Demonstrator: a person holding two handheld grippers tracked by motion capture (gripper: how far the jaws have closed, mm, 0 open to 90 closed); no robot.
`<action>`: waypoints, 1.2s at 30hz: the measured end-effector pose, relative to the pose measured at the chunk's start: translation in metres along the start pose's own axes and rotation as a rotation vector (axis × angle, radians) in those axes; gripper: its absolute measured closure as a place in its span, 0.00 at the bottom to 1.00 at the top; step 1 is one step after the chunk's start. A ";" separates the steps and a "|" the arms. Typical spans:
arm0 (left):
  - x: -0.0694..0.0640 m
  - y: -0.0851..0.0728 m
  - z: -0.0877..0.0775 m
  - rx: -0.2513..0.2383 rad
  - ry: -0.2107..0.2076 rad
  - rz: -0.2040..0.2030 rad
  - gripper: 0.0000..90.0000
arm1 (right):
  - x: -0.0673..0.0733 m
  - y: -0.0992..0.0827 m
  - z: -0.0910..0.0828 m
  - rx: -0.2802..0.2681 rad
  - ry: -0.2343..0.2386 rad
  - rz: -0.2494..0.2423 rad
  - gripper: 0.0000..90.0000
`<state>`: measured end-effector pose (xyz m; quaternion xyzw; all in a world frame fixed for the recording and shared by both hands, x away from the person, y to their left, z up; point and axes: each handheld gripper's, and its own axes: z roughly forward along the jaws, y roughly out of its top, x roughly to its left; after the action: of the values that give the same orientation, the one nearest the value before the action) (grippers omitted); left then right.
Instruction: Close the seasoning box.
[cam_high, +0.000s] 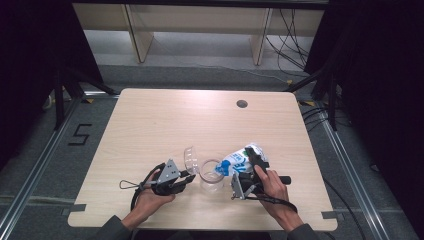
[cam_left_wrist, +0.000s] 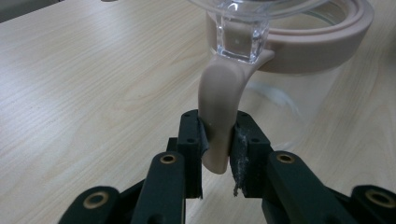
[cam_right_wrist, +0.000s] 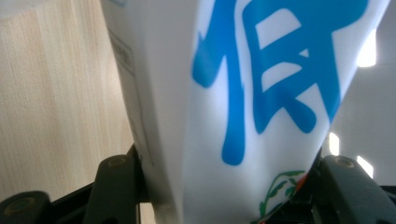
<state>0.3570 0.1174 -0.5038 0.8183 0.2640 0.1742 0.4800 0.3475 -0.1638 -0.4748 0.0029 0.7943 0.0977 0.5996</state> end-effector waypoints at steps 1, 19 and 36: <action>0.000 0.000 0.000 0.000 0.000 0.000 0.83 | 0.001 0.001 -0.001 0.015 0.002 0.010 0.51; 0.000 0.000 0.000 0.001 0.000 0.001 0.83 | 0.001 0.005 0.000 0.017 -0.020 -0.060 0.52; 0.000 0.000 0.000 0.000 0.001 -0.001 0.83 | -0.003 0.006 0.000 -0.003 -0.059 -0.136 0.52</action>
<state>0.3570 0.1171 -0.5038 0.8180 0.2648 0.1745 0.4800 0.3474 -0.1582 -0.4714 -0.0491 0.7744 0.0581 0.6282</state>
